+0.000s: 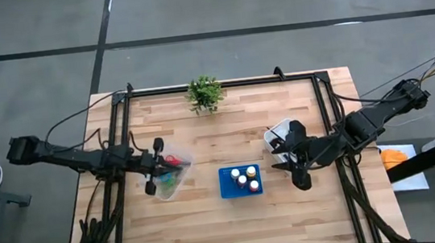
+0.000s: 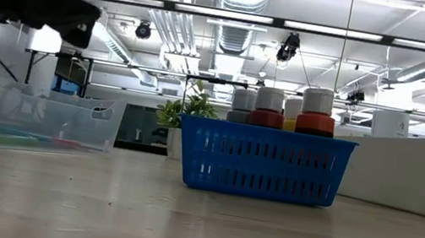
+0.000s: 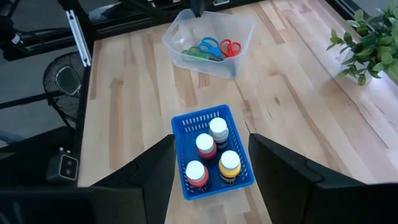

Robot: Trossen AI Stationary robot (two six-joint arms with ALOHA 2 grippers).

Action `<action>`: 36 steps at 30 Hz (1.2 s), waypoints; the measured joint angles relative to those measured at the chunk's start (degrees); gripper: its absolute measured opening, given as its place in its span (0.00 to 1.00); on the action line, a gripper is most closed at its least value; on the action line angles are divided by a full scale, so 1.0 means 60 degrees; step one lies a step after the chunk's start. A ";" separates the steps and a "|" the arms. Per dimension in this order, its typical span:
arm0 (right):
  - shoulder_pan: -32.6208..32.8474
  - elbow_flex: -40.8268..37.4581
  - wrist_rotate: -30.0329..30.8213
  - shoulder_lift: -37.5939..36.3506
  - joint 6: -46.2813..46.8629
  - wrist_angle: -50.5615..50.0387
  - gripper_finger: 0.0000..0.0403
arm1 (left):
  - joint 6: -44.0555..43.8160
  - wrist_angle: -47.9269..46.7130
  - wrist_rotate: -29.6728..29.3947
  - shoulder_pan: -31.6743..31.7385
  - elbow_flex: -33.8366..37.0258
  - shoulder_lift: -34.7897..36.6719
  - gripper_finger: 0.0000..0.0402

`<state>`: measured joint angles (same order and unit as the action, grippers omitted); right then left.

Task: Pick & Place Paint Supplies
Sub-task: Return to Home Position

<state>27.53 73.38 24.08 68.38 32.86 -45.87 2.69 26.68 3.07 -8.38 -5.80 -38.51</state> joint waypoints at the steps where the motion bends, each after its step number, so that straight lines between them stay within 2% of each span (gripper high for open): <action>1: 0.0000 -0.0043 0.0000 0.0000 -0.0004 0.0003 0.50 | -0.0023 -0.0264 0.0011 0.0000 0.0136 0.0272 0.00; 8: 0.0000 -0.0578 0.0009 0.0000 -0.0044 0.0251 0.50 | 0.0020 -0.1004 0.0096 -0.0004 0.0693 0.1575 0.00; 16: 0.0008 -0.1283 0.0001 0.0000 -0.0196 0.0974 0.50 | 0.0494 -0.2494 0.0496 -0.0004 0.0733 0.2714 0.00; 27: 0.0216 -0.2850 0.0003 -0.0050 -0.2007 0.4132 0.50 | 0.0732 -0.4144 0.0382 0.0000 0.0740 0.4053 0.00; 36: 0.0244 -0.4570 0.0014 -0.0165 -0.3305 0.7068 0.50 | 0.0828 -0.4218 -0.0014 0.0015 0.0929 0.4545 0.00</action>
<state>28.99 45.96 24.16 67.39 13.03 -3.46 7.66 1.37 2.98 -8.29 -0.23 -11.24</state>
